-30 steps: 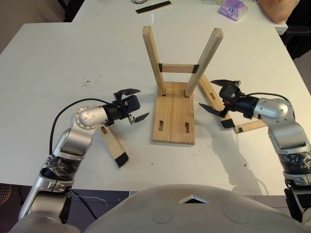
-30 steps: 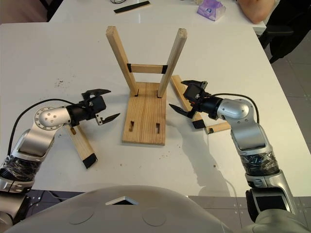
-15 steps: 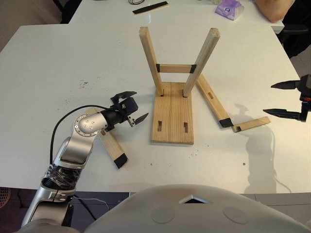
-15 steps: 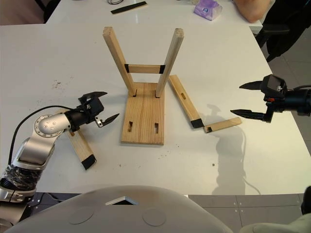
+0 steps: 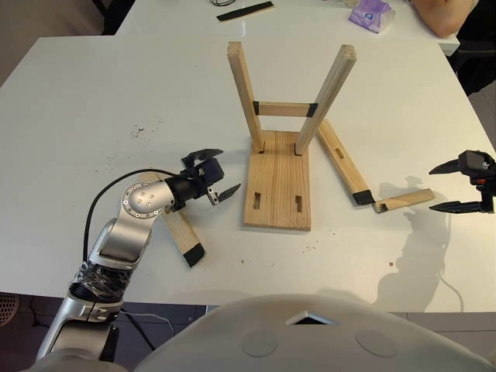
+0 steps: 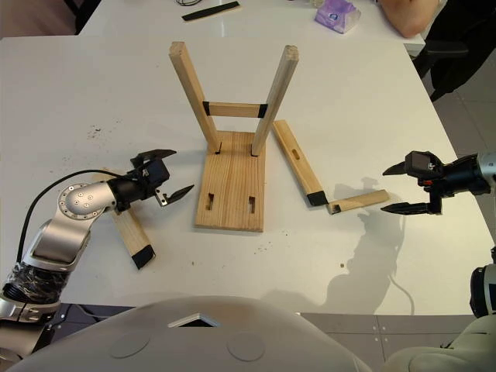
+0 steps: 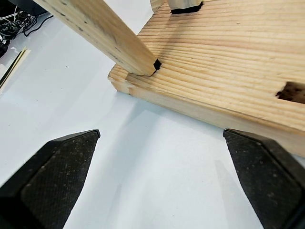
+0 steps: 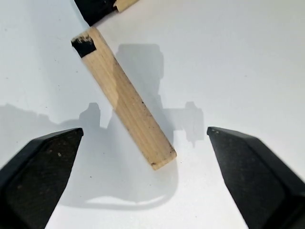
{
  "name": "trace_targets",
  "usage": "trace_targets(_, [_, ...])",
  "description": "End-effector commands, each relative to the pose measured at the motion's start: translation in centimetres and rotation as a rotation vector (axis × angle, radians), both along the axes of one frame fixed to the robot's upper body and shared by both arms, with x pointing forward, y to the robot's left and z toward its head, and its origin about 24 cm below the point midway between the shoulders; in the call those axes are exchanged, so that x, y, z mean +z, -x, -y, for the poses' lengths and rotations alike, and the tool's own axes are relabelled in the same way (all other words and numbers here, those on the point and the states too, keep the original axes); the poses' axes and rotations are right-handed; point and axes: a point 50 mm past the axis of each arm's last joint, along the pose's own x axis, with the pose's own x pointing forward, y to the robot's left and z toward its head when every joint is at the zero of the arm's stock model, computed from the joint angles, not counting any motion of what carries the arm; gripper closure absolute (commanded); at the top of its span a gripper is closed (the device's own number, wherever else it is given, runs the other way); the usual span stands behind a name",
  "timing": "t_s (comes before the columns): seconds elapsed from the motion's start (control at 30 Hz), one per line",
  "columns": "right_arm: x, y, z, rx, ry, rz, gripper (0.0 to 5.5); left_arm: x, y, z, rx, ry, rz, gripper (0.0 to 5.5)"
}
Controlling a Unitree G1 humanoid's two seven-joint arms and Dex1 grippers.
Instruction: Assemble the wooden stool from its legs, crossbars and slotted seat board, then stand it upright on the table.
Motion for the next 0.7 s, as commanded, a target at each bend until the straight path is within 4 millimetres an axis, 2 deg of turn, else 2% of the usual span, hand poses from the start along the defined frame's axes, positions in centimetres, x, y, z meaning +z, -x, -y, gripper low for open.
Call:
trace_targets(0.03, [-2.0, 0.2, -0.7, 0.082, 0.056, -0.001, 0.69, 0.1, -0.2, 0.2, -0.016, -0.006, 0.000, 0.70])
trace_targets(0.13, [-2.9, 0.4, -0.8, 0.114, 0.088, 0.004, 0.69, 0.0, -0.4, 0.2, -0.023, -0.011, 0.000, 0.70])
trace_targets(0.4, [-3.6, 1.1, -0.1, 0.136, 0.141, 0.003, 1.85, -0.2, -0.5, 0.7, -0.032, -0.012, 0.009, 0.70])
trace_targets(0.7, [-3.4, 1.2, -0.4, 0.144, 0.103, 0.028, 3.12, -0.1, -0.8, 0.7, -0.008, -0.001, 0.026, 0.70])
